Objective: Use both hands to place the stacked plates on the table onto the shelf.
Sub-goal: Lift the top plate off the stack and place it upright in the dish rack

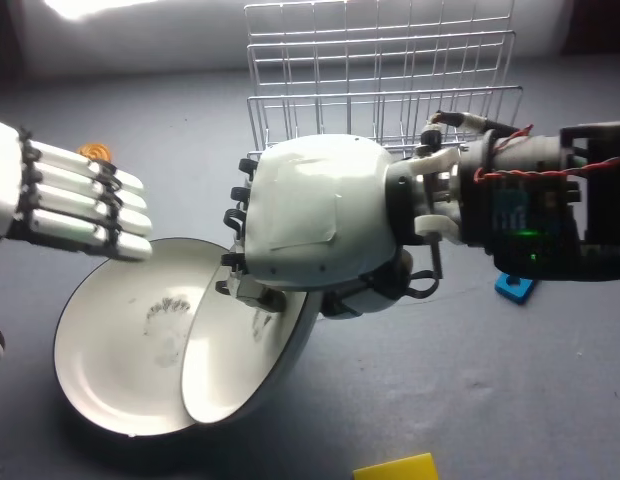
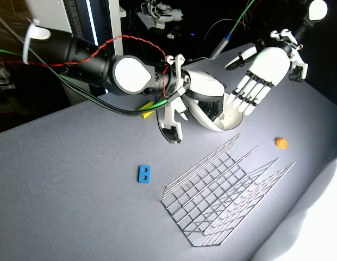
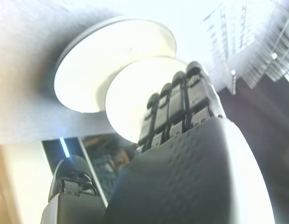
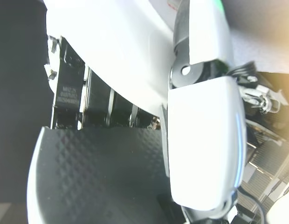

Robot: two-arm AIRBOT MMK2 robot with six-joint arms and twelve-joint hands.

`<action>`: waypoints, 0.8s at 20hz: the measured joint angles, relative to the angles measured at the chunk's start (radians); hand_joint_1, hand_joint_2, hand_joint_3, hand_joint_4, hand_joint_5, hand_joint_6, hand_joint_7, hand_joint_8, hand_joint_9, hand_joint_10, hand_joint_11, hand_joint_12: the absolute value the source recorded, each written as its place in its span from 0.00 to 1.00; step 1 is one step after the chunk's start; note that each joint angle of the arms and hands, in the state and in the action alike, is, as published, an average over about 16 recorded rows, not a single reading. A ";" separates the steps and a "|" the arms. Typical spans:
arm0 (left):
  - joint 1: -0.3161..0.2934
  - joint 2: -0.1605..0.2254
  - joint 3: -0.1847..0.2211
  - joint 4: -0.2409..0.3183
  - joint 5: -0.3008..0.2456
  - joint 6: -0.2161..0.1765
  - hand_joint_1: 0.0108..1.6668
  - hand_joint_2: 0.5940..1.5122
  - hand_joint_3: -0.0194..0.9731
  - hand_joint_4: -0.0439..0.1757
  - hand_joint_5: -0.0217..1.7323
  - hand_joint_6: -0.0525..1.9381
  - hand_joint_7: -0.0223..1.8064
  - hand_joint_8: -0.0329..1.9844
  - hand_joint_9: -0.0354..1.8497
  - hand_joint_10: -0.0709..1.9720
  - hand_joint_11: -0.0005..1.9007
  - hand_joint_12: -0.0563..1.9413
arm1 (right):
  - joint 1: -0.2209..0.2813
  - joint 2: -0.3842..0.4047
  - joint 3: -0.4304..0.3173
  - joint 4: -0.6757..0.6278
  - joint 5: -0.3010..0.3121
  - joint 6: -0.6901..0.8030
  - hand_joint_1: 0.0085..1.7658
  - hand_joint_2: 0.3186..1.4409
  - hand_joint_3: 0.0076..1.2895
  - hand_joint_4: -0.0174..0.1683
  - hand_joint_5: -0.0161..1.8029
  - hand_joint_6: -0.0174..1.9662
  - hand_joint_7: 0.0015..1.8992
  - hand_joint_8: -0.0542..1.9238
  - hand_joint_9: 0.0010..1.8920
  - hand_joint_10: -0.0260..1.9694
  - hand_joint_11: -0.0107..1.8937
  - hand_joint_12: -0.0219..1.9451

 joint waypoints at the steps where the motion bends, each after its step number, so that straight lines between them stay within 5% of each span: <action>1: -0.006 0.001 0.011 0.000 -0.003 -0.004 0.00 0.53 0.03 0.20 0.02 0.03 0.02 0.01 0.03 0.04 0.01 0.03 | 0.006 0.010 -0.012 0.006 -0.004 0.000 0.74 0.51 0.00 0.09 0.53 0.38 0.58 0.28 0.58 0.45 0.51 0.48; 16: -0.040 0.003 0.122 0.003 -0.044 -0.032 0.00 0.53 0.03 0.20 0.02 0.03 0.02 0.01 0.03 0.04 0.01 0.03 | 0.140 0.146 -0.167 0.074 -0.039 0.064 0.77 0.53 0.00 0.11 0.57 0.44 0.62 0.31 0.59 0.44 0.53 0.47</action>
